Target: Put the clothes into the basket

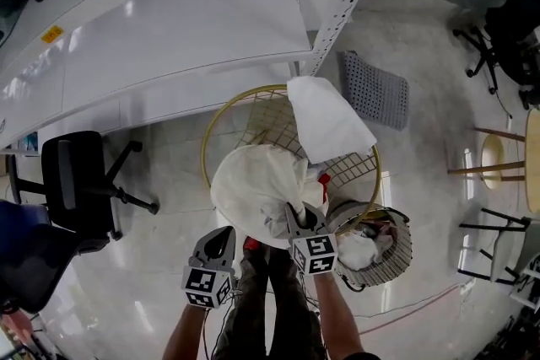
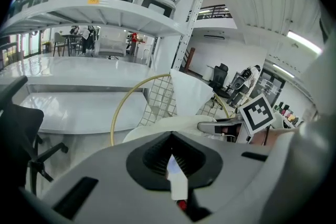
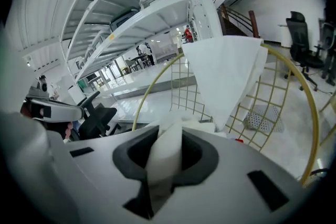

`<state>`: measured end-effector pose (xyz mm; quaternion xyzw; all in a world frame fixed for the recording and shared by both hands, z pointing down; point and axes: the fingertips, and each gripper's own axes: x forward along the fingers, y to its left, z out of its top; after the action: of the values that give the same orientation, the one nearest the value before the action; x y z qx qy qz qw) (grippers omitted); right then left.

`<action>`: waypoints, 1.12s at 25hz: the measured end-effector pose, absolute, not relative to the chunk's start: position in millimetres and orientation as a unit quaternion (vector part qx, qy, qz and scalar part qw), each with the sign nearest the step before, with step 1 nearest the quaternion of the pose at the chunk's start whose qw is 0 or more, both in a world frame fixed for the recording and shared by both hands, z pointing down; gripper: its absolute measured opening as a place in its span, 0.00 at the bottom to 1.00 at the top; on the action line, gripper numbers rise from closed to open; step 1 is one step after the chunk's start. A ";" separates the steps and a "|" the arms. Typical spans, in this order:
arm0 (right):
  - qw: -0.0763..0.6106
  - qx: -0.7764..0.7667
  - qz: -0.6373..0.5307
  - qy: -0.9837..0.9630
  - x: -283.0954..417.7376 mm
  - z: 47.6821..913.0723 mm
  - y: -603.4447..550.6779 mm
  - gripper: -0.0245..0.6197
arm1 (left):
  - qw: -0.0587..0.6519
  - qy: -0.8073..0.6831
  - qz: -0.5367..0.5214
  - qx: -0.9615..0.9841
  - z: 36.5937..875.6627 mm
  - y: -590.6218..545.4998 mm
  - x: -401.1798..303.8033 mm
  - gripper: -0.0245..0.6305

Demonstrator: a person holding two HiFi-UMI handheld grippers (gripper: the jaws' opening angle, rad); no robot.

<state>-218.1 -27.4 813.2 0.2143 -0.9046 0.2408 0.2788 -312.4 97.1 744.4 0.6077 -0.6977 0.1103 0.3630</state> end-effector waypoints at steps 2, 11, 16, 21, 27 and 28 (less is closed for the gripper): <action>0.269 0.219 0.241 -0.906 -217.0 793.3 -27.3 0.16 | 0.354 -0.699 0.108 0.611 728.8 98.8 -312.8 0.04; 0.219 0.240 0.228 -0.918 -206.0 706.0 -28.4 0.16 | 0.313 -0.708 0.105 0.624 664.4 103.5 -310.5 0.04; 0.189 0.247 0.208 -0.927 -201.1 647.0 -32.0 0.16 | 0.291 -0.707 0.103 0.636 624.9 101.0 -306.4 0.04; 0.152 0.254 0.188 -0.936 -202.0 592.8 -29.8 0.16 | 0.263 -0.708 0.100 0.648 589.7 97.6 -311.6 0.04; 0.123 0.253 0.163 -0.946 -191.9 531.1 -20.9 0.16 | 0.228 -0.705 0.097 0.664 540.7 94.3 -303.5 0.04; 0.117 0.255 0.159 -0.946 -191.3 520.8 -20.1 0.16 | 0.223 -0.704 0.096 0.667 533.4 93.0 -303.7 0.04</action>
<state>-191.3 -20.1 520.8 0.2554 -0.9465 0.1594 0.1165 -303.7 93.0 533.4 0.6674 -0.7040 0.0960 0.2229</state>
